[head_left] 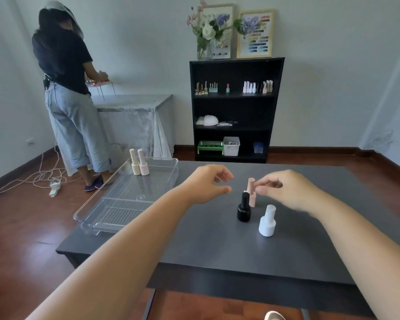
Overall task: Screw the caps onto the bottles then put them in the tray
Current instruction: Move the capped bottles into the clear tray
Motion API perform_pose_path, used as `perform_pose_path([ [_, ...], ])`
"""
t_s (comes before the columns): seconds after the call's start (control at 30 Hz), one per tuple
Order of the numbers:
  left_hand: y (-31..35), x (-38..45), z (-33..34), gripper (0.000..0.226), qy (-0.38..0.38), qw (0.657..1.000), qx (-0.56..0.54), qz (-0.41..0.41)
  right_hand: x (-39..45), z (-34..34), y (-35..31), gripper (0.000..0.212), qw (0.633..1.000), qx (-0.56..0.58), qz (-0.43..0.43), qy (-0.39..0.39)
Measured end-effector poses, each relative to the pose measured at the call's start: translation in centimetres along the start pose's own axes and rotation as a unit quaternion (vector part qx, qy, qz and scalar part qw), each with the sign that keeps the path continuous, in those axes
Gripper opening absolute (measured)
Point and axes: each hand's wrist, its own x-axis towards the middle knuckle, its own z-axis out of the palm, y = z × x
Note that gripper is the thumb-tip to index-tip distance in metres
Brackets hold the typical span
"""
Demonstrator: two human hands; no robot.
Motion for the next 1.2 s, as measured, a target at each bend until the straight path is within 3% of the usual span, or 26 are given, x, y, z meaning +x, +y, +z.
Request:
perform_pose_path([
  [0.1, 0.6, -0.3, 0.9, 0.029, -0.024, 1.0, 0.002, -0.001, -1.9, 0.3, 0.9, 0.019, 0.999, 0.016, -0.006, -0.049],
  [0.27, 2.2, -0.6, 2.6, 0.041, -0.059, 0.998, 0.002, 0.009, -2.7, 0.7, 2.0, 0.025, 0.999, 0.002, -0.003, -0.043],
  [0.7, 1.5, -1.6, 3.2, 0.02, -0.013, 1.0, -0.011, -0.006, -2.4, 2.2, 2.3, 0.029, 1.0, 0.018, -0.004, 0.01],
  [0.9, 0.2, -2.1, -0.6, 0.017, 0.048, 0.999, -0.012, -0.015, -0.9, 3.0, 0.7, 0.043, 0.998, 0.05, -0.039, 0.021],
  [1.2, -3.6, -3.1, -8.4, 0.018, 0.195, 0.977, -0.034, -0.077, 3.2, 4.4, -5.9, 0.036, 0.984, 0.102, -0.129, 0.075],
])
